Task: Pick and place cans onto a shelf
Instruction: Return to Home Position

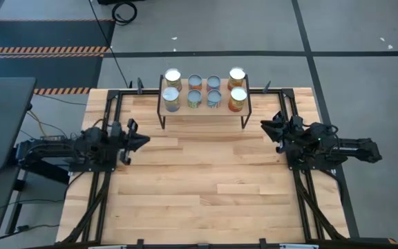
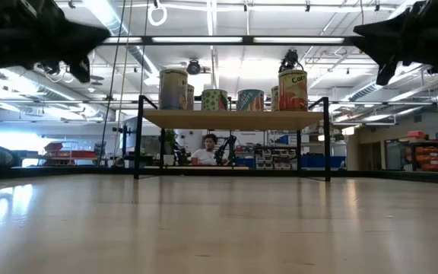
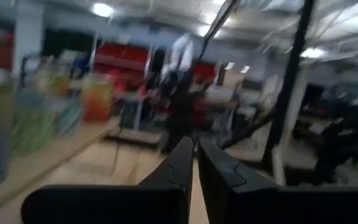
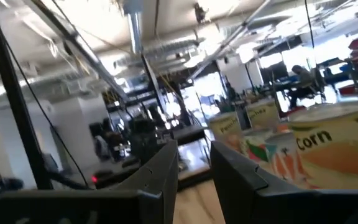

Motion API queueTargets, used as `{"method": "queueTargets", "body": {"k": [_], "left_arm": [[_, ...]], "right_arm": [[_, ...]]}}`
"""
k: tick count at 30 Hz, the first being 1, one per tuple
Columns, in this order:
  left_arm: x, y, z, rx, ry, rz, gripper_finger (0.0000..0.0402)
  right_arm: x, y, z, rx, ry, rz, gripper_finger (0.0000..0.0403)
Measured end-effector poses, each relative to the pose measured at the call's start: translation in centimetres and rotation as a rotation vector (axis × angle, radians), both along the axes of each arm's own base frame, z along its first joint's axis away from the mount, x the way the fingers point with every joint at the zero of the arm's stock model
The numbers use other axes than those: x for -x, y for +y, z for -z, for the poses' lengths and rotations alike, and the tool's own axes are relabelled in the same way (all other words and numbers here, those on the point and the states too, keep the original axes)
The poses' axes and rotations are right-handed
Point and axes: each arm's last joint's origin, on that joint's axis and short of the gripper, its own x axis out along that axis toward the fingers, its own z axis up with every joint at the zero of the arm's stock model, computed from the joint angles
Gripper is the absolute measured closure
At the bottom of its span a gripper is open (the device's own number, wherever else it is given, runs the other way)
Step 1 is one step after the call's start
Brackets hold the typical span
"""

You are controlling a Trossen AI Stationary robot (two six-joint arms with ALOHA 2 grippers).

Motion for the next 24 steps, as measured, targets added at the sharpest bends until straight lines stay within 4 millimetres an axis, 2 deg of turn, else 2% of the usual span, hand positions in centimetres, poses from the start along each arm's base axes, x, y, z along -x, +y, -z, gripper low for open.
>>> {"method": "queueTargets", "body": {"k": [3,6,10,16,24], "left_arm": [[-0.1,0.0,0.6,-0.023,0.061,-0.009,0.0370],[-0.2,-0.1,1.0,-0.079,0.106,0.021,0.0373],[-0.3,-0.1,1.8,-0.103,0.191,0.022,0.0374],[-0.3,-0.1,3.1,-0.118,0.327,0.026,0.0372],[-0.3,-0.1,3.1,-0.115,0.331,0.027,0.0372]], "right_arm": [[-0.2,0.0,0.5,0.029,0.060,0.014,0.0300],[-0.5,0.0,1.9,0.076,0.225,0.021,0.0300],[-0.6,0.0,3.0,0.094,0.351,0.020,0.0300],[-0.6,0.0,3.3,0.092,0.376,0.018,0.0300],[-0.6,0.0,3.3,0.088,0.375,0.017,0.0300]]}}
